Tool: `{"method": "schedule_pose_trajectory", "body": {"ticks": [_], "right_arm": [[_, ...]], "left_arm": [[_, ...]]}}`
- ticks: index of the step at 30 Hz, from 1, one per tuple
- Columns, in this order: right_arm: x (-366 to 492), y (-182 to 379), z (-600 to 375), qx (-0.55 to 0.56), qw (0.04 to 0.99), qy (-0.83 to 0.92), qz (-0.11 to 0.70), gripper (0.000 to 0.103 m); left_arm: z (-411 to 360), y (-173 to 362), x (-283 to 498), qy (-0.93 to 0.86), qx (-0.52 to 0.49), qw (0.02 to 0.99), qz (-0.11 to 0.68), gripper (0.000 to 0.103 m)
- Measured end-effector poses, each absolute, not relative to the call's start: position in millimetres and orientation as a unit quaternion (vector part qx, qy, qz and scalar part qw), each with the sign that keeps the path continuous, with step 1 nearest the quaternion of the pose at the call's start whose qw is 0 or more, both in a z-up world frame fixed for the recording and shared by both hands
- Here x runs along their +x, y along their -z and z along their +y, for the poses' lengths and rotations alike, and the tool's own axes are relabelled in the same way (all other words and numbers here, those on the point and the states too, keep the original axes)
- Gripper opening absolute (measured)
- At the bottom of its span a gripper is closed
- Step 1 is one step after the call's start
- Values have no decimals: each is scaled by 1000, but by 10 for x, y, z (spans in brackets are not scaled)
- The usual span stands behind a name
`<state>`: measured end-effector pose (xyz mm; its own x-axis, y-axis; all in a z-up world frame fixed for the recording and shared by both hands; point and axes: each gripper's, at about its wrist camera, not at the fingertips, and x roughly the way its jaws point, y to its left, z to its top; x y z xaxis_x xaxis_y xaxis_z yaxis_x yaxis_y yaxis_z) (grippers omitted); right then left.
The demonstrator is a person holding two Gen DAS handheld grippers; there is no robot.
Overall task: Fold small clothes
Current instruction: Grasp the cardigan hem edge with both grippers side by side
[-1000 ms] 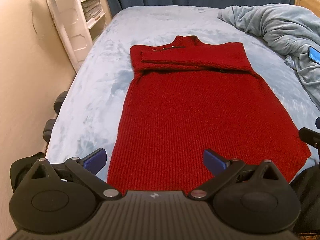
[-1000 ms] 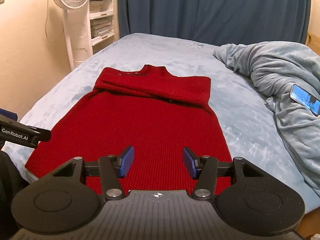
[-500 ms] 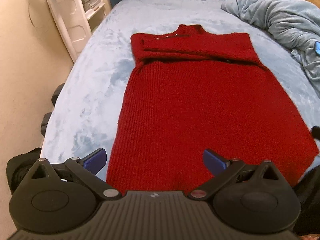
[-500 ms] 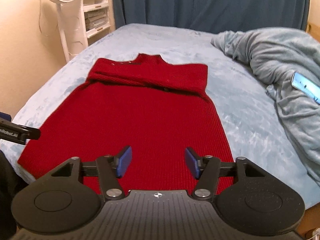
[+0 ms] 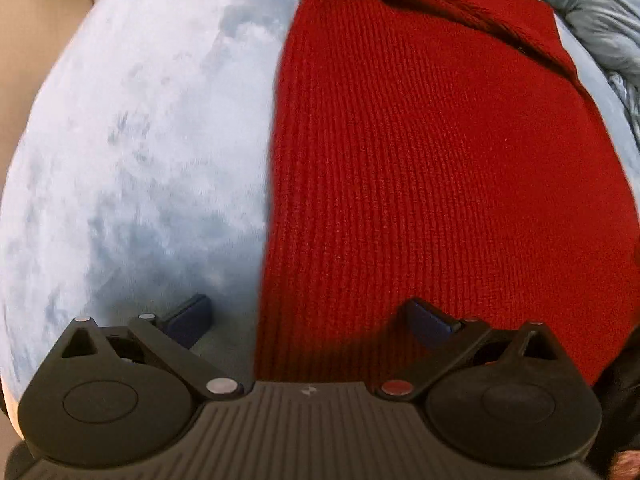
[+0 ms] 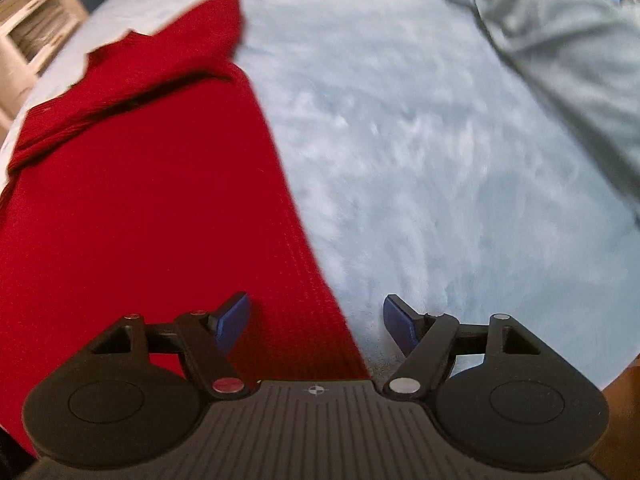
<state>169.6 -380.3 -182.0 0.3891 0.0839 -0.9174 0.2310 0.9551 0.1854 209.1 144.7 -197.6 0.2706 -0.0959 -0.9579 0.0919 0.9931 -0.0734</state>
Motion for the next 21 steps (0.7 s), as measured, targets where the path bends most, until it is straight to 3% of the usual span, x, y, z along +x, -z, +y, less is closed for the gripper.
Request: {"method": "schedule_pose_trajectory", "body": {"ticks": [4, 6, 7, 8, 9, 10, 21], "right_arm": [[1632, 1932, -3654, 133, 817, -9, 561, 81], [1567, 1917, -3586, 145, 807, -42, 571, 73], [1523, 1903, -3549, 153, 802, -54, 575, 68], [1479, 1874, -3500, 148, 802, -62, 575, 53], [1425, 1828, -3433, 136, 805, -74, 572, 27], [1381, 1776, -3373, 131, 806, -87, 571, 20], [919, 482, -3177, 112, 884, -124, 436, 15]], "left_arm": [[1348, 1923, 2023, 93, -8, 788, 608, 103], [1288, 1878, 1931, 98, 1, 791, 603, 92], [1261, 1852, 1888, 94, 18, 795, 599, 76], [1248, 1814, 1838, 92, 31, 800, 593, 49], [1271, 1765, 1801, 97, 21, 802, 589, 31], [1320, 1719, 1776, 106, -9, 802, 588, 23], [1535, 747, 1192, 129, -60, 855, 499, 20]]}}
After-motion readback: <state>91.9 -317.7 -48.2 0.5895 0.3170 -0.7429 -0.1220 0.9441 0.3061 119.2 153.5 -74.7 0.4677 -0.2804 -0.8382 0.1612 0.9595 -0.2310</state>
